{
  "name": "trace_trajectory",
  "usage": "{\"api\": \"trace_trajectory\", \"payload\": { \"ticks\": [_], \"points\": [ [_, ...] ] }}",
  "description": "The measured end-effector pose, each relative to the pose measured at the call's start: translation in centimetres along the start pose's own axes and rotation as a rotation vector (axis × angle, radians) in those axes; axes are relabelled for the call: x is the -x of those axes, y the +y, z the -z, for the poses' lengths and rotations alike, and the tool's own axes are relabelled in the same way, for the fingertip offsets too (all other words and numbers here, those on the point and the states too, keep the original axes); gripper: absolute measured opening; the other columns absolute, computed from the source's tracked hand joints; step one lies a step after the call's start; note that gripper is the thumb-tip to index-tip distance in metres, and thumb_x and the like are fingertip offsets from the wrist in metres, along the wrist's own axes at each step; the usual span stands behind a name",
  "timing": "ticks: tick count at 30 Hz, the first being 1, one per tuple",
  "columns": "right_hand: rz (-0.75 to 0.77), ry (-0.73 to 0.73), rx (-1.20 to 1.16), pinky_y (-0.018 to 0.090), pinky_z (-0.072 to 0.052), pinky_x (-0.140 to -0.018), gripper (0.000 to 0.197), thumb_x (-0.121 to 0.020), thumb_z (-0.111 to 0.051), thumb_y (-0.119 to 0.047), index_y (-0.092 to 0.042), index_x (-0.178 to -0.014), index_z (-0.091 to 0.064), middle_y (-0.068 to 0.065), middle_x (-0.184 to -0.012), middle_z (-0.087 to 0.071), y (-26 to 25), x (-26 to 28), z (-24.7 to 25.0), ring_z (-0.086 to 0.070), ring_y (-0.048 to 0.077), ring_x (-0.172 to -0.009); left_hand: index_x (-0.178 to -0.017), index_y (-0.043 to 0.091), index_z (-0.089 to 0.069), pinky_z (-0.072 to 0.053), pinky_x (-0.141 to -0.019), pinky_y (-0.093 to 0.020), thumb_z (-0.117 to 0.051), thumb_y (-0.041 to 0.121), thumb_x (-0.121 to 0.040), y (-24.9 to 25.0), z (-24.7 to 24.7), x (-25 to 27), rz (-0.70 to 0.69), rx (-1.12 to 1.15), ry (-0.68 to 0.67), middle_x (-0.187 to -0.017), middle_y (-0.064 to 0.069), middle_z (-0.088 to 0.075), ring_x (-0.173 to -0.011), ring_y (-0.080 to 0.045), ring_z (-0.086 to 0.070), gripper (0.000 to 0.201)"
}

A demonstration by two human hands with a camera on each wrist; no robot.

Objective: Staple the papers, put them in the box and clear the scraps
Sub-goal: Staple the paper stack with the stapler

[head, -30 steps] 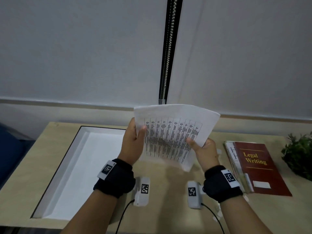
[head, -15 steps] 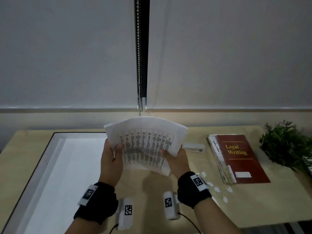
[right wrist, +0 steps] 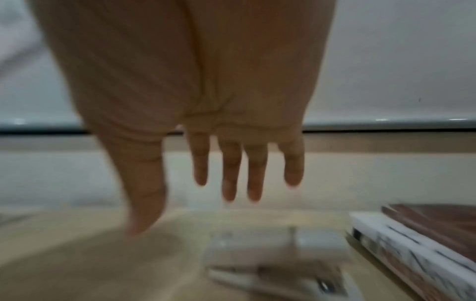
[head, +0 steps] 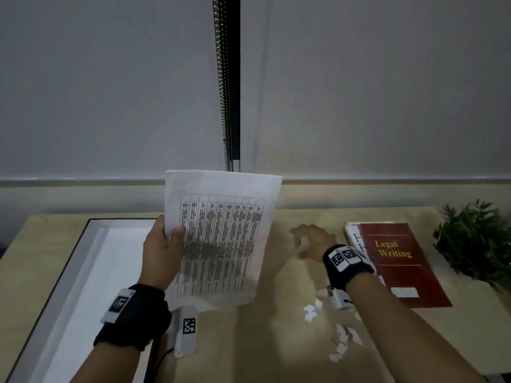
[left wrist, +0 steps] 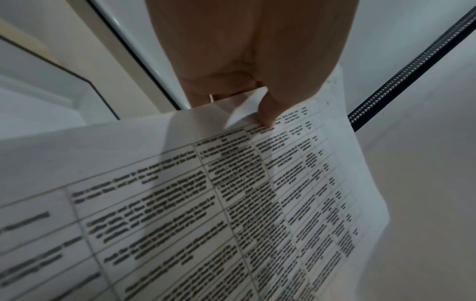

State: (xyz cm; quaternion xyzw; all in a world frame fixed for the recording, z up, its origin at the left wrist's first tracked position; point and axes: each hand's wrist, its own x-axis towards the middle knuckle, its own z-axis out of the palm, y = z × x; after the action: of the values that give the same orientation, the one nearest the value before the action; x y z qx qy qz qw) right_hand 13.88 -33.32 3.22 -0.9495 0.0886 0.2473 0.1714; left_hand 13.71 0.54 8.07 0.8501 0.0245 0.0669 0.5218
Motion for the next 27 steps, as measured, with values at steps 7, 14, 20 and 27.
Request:
{"api": "trace_trajectory", "payload": {
  "ticks": [7,14,20,27],
  "points": [
    [-0.064,0.035,0.396,0.040,-0.041,-0.102,0.046,-0.089,-0.045,-0.021,-0.016,-0.135,-0.043,0.009,-0.134,-0.051,3.1,-3.4,-3.1,-0.053,0.030,-0.121,-0.120,0.011,-0.056,-0.054,-0.068,-0.017,-0.048,0.015,-0.098,0.6,1.3,1.3,0.014,-0.009,-0.061,-0.102,-0.002,-0.069,-0.093,-0.014,-0.067,0.023],
    [-0.091,0.240,-0.118,0.040,-0.048,-0.086,0.036,-0.097,-0.042,-0.031,-0.006,-0.123,-0.040,0.024,-0.115,-0.062,3.0,-2.1,-0.7,-0.061,0.034,-0.099,-0.100,0.012,-0.057,-0.045,-0.050,-0.014,-0.051,0.017,-0.096,1.6,1.4,2.3,0.028,-0.061,-0.052,-0.079,-0.003,-0.066,-0.063,-0.014,-0.061,0.009],
    [0.080,0.802,-1.196,0.045,-0.050,-0.080,0.017,-0.089,-0.057,-0.030,-0.023,-0.099,-0.045,0.001,-0.090,-0.058,-2.2,4.5,7.8,-0.062,0.023,-0.085,-0.098,0.015,-0.054,-0.052,-0.055,-0.025,-0.048,0.015,-0.097,3.3,0.6,4.0,0.052,-0.105,-0.062,-0.083,0.001,-0.067,-0.074,-0.016,-0.065,0.006],
    [0.509,0.737,-1.479,0.019,-0.055,-0.063,0.018,-0.091,-0.058,-0.011,-0.028,-0.091,-0.052,-0.004,-0.088,-0.058,-13.2,12.5,12.5,-0.062,0.003,-0.072,-0.091,0.017,-0.048,-0.052,-0.054,-0.038,-0.049,0.018,-0.094,5.6,-1.0,7.0,-0.106,-0.228,-0.076,-0.071,-0.004,-0.067,-0.062,-0.025,-0.063,0.003]
  ]
}}
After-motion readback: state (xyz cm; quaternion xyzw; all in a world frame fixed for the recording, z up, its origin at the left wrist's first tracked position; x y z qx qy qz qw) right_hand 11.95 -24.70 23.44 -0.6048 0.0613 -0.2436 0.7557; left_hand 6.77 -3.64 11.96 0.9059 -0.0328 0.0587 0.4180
